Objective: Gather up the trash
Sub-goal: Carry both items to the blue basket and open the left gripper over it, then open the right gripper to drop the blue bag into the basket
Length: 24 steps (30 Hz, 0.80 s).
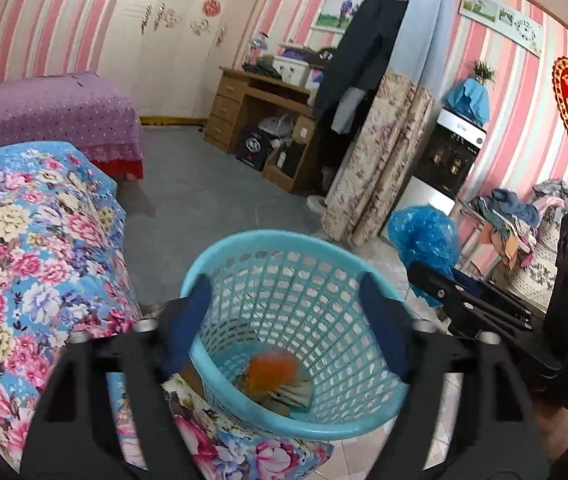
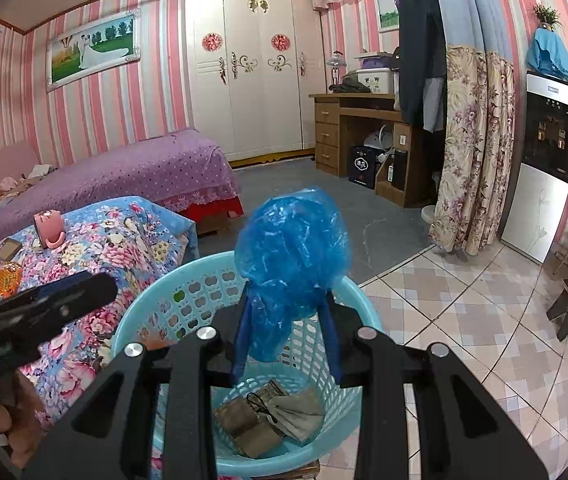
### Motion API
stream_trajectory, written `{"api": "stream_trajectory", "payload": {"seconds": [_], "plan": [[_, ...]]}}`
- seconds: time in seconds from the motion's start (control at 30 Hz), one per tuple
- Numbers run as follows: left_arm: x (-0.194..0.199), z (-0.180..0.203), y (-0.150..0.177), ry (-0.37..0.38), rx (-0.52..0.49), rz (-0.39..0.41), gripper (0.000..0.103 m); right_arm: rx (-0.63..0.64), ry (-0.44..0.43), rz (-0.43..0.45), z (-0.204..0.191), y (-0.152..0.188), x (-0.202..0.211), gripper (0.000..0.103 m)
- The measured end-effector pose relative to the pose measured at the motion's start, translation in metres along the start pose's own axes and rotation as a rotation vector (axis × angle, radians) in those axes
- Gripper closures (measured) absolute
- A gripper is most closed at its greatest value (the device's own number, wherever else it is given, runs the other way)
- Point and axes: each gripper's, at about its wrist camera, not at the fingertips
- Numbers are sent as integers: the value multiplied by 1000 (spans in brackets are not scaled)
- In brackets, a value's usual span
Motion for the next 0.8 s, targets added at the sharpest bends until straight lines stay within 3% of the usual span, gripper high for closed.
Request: {"api": "stream_trajectory", "payload": {"seconds": [0.2,0.57,0.67,0.7,0.8], "plan": [[3,-18,-1,-18,84,-4,23,6,-8,-6,-2,1,0,71],[33,-37,0,-71,104,56,23,20,-40,-25,-17,4,-4,71],[42,-45,1,-94,110,73,19,23,-40,-26,-21,0,-7,70],[46,-48,2,-108,109,77,19,22,-39,-30,-23,-1,-10,65],[62,-56,1,-128,124,97,19,-5,-31,-37,-28,-3,-14,27]]}}
Point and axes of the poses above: each gripper's, at about its wrist camera, not at the fingertips, and x roughly against the way its jaws point, z to its right, y to its underside, and after that the axes turned 2 degrees about x, right-handed
